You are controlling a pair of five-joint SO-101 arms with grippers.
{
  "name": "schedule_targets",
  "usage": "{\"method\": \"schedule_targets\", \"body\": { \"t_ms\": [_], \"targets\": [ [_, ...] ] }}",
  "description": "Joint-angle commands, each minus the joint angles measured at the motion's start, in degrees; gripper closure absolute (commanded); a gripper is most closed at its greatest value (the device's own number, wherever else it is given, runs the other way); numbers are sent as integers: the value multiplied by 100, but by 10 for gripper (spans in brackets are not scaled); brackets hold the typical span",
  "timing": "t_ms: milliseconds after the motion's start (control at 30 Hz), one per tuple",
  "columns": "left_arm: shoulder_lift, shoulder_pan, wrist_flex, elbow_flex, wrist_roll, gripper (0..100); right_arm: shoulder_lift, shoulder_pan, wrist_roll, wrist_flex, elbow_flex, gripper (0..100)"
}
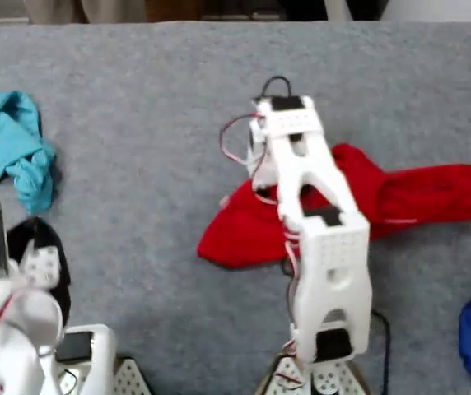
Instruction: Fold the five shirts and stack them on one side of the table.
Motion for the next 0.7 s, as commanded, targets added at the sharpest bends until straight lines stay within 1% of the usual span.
{"method": "schedule_targets", "body": {
  "t_ms": [0, 33, 67, 100, 200, 300, 500, 633, 667],
  "targets": [
    [-673, -167, 53, 484, -141, 981, 365, -75, -53, -62, -180, 984],
    [-840, -176, 53, 580, -132, 981, 382, -75, -53, -53, -268, 995],
    [-998, -176, 53, 651, -132, 981, 365, -84, -53, 9, -356, 975],
    [-1121, -176, 53, 712, -132, 981, 330, -101, -53, 105, -505, 982],
    [-1376, -176, 53, 765, -132, 981, 119, -277, -53, 571, -1314, 993],
    [-1420, -176, 53, 782, -114, 981, -154, -567, -53, 923, -2589, 993],
    [-1420, -176, 53, 791, -88, 981, -295, -1121, 0, 844, -5613, 993],
    [-1420, -185, 53, 791, -88, 981, -330, -1481, 378, 580, -7284, 993],
    [-1420, -185, 53, 791, -88, 981, -365, -1578, 510, 563, -7486, 993]
  ]
}}
